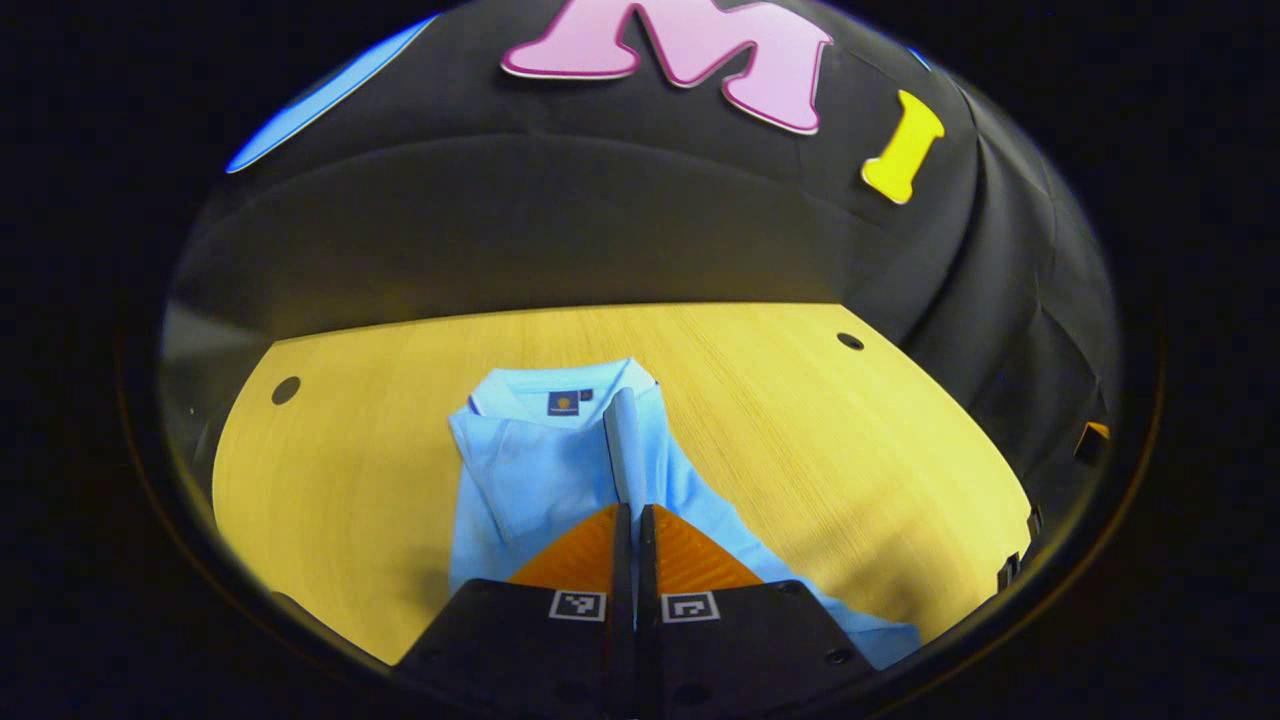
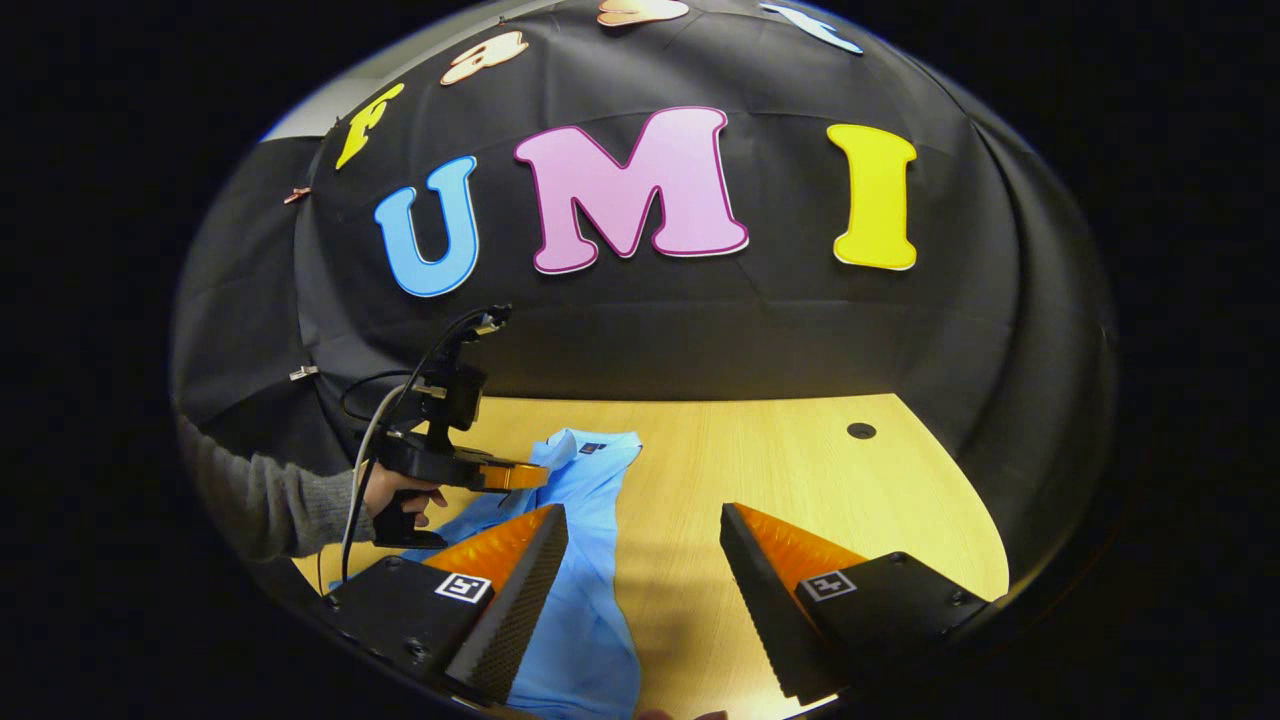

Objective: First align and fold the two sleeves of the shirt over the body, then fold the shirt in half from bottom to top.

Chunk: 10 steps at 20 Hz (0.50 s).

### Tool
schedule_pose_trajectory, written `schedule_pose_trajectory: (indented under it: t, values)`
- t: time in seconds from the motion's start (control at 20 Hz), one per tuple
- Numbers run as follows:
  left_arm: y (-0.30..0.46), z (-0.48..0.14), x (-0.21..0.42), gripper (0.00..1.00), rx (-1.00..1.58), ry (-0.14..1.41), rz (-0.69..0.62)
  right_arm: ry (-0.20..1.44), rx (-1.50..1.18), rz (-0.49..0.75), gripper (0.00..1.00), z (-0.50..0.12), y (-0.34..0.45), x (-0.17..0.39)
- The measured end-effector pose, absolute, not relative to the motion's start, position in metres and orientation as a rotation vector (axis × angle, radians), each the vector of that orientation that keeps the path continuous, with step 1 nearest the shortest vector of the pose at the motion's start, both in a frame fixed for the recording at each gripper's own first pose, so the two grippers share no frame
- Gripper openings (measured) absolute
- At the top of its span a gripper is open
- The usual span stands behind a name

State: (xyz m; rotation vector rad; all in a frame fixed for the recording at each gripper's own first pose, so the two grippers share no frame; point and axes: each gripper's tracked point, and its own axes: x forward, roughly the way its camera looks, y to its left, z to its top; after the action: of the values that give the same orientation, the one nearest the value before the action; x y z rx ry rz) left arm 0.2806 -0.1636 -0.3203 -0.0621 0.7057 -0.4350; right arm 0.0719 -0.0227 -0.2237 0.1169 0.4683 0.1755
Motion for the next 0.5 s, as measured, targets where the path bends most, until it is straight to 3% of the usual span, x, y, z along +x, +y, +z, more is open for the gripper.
schedule_pose_trajectory:
  t: [0.4, 0.5]
  values:
    - [-0.178, -0.358, 0.273, 0.06, 0.088, 0.791, -0.416, 0.477, 0.117, 0.153, 0.96, -0.225, -0.036, 0.063]
    - [-0.180, -0.362, 0.271, 0.12, 0.094, 0.800, -0.427, 0.480, 0.118, 0.150, 0.96, -0.226, -0.038, 0.062]
